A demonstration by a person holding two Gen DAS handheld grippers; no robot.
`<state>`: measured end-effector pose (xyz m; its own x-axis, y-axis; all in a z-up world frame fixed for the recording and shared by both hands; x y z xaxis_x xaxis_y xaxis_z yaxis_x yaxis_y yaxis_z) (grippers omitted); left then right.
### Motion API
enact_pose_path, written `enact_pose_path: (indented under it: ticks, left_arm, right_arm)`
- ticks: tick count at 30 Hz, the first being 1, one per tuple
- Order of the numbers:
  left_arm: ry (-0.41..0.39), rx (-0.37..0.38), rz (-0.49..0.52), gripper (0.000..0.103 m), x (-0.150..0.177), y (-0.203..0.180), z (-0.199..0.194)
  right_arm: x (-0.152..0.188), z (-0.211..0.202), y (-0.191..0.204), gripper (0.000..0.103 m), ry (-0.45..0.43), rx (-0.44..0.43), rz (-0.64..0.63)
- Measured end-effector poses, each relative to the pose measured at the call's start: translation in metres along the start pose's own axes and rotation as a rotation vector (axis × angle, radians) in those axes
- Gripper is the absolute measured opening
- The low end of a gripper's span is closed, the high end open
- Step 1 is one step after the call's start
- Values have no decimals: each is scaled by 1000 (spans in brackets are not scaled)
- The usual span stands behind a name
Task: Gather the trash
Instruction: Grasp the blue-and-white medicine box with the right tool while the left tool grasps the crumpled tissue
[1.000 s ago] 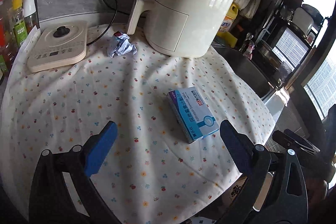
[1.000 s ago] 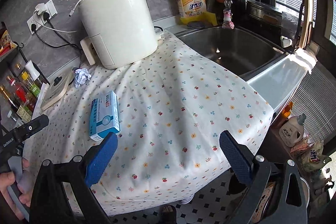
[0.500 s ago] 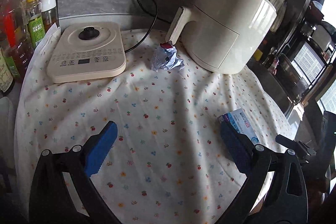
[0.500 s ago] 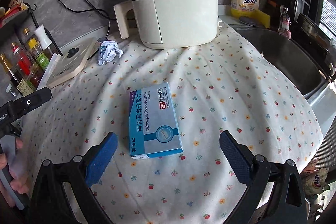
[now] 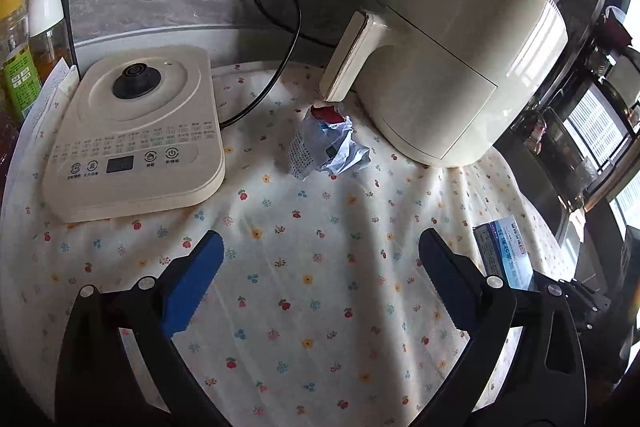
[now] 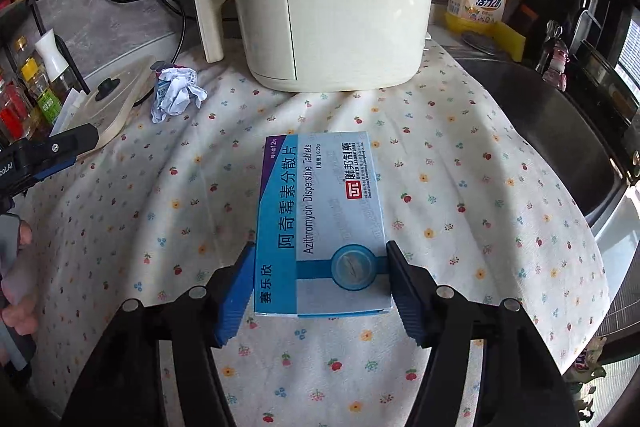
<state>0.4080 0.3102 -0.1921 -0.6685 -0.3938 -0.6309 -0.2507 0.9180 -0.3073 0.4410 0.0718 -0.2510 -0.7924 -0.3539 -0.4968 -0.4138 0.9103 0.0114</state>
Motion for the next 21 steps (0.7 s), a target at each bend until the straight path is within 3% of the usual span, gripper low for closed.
enact_pose_path:
  ticks: [11, 18, 19, 20, 21]
  left_arm:
    - [11, 1, 41, 97, -54, -11, 60]
    - [64, -26, 75, 96, -61, -15, 94]
    - [74, -37, 87, 91, -58, -16, 98]
    - [92, -50, 96, 62, -55, -16, 102]
    - [123, -60, 98, 43, -51, -17, 106]
  right_arm:
    - [-14, -3, -42, 63, -37, 52, 123]
    - [-13, -13, -74, 63, -58, 88, 190]
    - [-12, -14, -76, 63, -61, 89, 196]
    - [-11, -17, -79, 63, -66, 90, 200]
    - [-10, -20, -81, 63, -72, 90, 205]
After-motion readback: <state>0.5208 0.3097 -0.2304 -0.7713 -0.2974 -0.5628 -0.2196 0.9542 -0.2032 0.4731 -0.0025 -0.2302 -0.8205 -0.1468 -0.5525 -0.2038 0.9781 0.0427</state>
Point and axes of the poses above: each gripper's, at about its wrist camera, not at the fingertips, and z roughly the way its jaws point, y to its left, x to its underside, the point moved 9 cm from there along z, roughly the way its jaws point, and after that the axes turned 1 degree about x, right-handed, at the moved point
